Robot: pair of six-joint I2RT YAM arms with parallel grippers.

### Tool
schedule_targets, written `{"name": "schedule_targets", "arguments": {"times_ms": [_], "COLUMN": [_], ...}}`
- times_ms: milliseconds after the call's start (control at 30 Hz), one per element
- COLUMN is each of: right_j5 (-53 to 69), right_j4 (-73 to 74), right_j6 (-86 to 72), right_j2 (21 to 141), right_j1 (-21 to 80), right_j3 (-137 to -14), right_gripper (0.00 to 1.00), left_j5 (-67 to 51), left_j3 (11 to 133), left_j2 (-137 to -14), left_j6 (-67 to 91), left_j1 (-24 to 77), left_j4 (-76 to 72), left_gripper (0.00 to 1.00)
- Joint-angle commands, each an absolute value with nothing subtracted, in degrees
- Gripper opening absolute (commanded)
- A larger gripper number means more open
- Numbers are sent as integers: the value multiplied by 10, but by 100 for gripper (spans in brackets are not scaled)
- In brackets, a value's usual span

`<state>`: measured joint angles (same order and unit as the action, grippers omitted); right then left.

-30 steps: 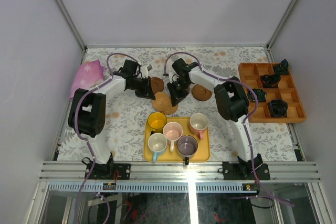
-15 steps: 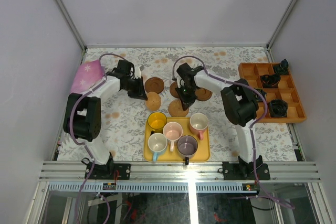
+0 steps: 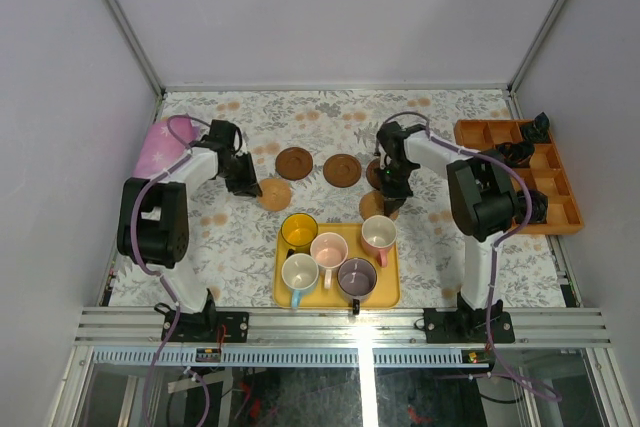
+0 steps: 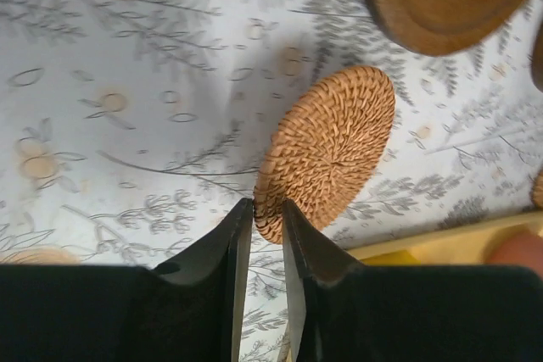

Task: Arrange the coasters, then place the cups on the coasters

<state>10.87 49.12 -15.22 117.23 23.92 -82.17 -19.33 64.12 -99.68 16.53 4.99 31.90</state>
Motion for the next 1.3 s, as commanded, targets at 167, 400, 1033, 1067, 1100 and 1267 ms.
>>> {"name": "schedule_targets", "arguments": {"times_ms": [167, 400, 1033, 1067, 1100, 1267], "right_j5": [-59, -107, -33, -29, -24, -12], "right_j4": [540, 548, 494, 493, 492, 489], "right_j6": [-180, -208, -224, -225, -225, -229], "right_j2": [1183, 1156, 1115, 1116, 1119, 1133], "right_j1": [170, 163, 163, 163, 163, 163], "right_j3": [-788, -814, -852, -850, -850, -838], "right_gripper": [5, 2, 0, 0, 0, 0], "left_j5": [-97, -132, -285, -288, -289, -287], "left_j3": [646, 660, 649, 648, 647, 642], "left_j2": [-1013, -998, -1021, -1027, -1034, -1058], "left_j6": [202, 195, 187, 188, 190, 196], "left_j1": [22, 23, 79, 82, 84, 85], "left_j4": [332, 302, 203, 201, 202, 210], "left_gripper": [52, 52, 15, 15, 14, 13]}}
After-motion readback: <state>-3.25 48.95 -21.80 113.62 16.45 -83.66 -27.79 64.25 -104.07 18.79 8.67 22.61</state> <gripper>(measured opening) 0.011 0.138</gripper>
